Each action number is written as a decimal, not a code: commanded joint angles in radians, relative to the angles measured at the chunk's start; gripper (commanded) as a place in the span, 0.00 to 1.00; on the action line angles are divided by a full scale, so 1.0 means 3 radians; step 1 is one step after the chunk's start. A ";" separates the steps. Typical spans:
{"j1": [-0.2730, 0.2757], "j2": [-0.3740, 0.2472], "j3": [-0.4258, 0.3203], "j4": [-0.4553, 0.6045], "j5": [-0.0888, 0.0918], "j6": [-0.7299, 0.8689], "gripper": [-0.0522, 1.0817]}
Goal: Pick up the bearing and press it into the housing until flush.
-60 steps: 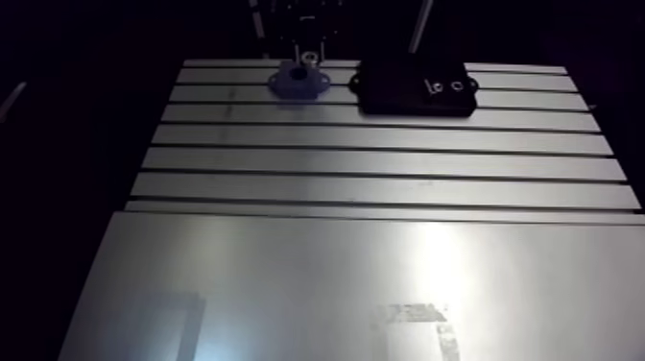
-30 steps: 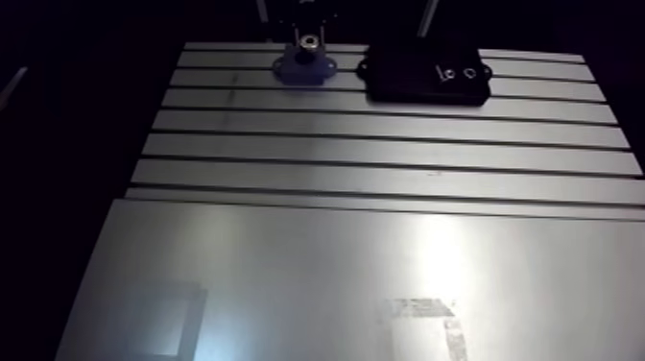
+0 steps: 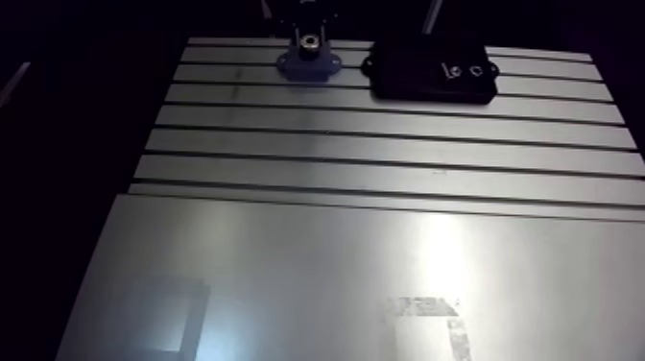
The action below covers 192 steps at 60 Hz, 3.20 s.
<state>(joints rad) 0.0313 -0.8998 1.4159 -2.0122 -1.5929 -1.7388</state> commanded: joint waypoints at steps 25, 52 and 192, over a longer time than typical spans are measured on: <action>0.0034 0.0022 0.0018 -0.0065 -0.0010 0.0000 0.72; 0.0079 0.0022 0.0048 -0.0065 -0.0031 0.0000 0.72; 0.0030 -0.0248 -0.0024 0.0330 0.0006 0.0071 0.05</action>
<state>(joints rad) 0.0426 -0.9433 1.4283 -1.9894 -1.5945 -1.7389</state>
